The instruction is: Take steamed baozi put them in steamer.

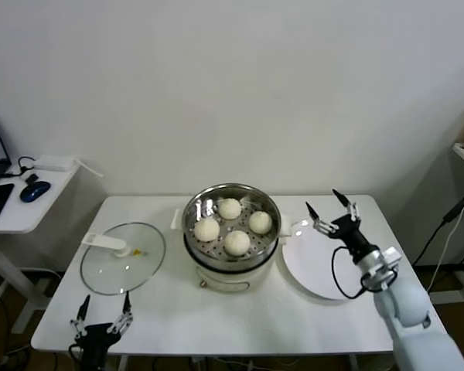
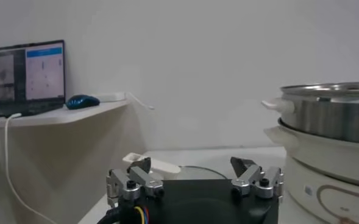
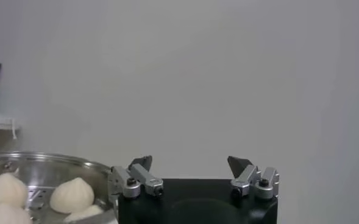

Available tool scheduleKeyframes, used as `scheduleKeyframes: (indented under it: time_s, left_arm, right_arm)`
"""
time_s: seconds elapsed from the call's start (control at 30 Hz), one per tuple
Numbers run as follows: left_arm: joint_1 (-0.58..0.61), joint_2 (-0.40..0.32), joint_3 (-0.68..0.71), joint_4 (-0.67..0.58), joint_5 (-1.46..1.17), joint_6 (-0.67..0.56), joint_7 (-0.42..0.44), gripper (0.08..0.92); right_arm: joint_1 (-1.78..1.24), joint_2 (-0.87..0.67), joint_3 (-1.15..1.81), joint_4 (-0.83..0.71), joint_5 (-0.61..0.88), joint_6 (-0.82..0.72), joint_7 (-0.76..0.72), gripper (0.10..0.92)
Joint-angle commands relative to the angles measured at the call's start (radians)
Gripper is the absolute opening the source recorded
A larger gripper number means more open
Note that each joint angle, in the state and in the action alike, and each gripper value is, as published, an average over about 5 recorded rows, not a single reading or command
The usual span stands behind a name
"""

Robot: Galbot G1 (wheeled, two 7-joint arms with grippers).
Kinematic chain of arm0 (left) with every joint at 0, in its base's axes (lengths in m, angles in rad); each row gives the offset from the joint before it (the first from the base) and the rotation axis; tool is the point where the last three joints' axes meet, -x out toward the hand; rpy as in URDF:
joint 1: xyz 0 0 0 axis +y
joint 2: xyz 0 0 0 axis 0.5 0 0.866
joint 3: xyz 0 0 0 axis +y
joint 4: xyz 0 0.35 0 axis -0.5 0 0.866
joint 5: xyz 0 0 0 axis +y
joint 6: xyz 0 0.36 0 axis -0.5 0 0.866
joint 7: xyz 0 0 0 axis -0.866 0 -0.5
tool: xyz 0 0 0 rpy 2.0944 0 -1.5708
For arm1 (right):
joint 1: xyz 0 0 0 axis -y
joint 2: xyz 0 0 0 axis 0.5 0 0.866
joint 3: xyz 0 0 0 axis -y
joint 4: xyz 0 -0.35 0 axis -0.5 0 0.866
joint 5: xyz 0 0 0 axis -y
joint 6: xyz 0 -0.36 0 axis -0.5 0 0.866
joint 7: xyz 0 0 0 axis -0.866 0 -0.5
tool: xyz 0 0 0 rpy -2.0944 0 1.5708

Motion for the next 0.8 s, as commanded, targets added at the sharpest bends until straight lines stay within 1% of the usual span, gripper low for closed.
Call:
scheduleKeyframes:
  time_s: [0.03, 0.33, 0.8]
  left_arm:
    - [0.002, 0.003, -0.015, -0.009, 0.011, -0.009, 0.012, 0.823]
    - [-0.003, 0.002, -0.015, -0.015, 0.028, -0.010, 0.036, 0.823]
    - [0.015, 0.000, -0.025, -0.020, -0.016, -0.016, 0.066, 0.823]
  right_arm:
    - [-0.313, 0.195, 0.082, 0.083, -0.021, 0.090, 0.112, 0.823]
    - [-0.398, 0.217, 0.083, 0.083, -0.010, 0.129, 0.081, 0.823]
    - [-0.396, 0.210, 0.074, 0.072, -0.004, 0.135, 0.057, 0.823]
